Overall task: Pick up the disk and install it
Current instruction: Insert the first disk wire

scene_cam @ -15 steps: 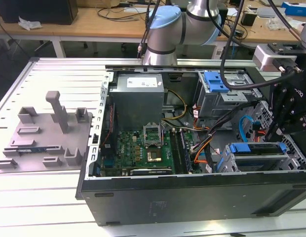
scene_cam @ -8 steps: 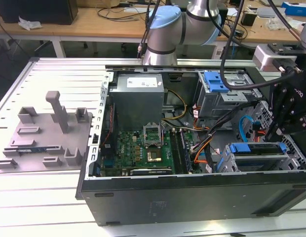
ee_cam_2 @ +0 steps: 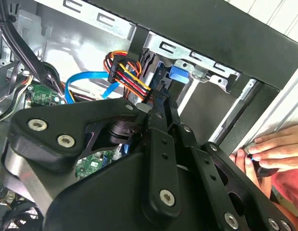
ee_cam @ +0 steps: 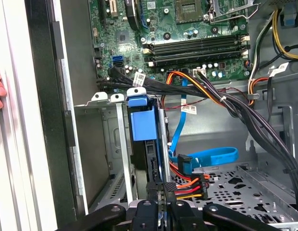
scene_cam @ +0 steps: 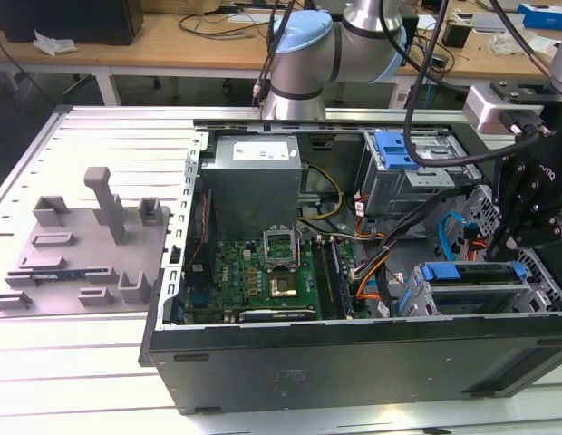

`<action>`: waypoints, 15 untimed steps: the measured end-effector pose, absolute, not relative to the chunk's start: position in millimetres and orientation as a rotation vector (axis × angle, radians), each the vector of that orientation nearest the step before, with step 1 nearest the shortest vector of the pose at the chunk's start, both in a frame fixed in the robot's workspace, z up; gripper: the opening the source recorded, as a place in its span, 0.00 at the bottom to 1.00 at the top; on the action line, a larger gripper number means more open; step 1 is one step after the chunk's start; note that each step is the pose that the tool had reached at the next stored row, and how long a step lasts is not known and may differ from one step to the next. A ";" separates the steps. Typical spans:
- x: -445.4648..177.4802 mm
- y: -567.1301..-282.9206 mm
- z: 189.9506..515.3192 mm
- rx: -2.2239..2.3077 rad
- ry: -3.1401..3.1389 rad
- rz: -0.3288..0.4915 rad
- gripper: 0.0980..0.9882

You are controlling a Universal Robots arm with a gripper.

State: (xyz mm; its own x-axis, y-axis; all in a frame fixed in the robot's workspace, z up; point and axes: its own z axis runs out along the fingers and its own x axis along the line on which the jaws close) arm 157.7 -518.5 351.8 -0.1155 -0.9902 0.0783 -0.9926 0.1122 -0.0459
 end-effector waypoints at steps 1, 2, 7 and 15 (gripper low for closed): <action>157.7 -518.5 351.7 2.070 -2.322 0.135 0.08; 157.7 -518.5 351.4 2.070 -2.322 0.135 0.08; 157.7 -518.5 350.2 2.070 -2.322 0.135 0.08; 157.7 -519.2 347.5 2.070 -2.322 0.135 0.08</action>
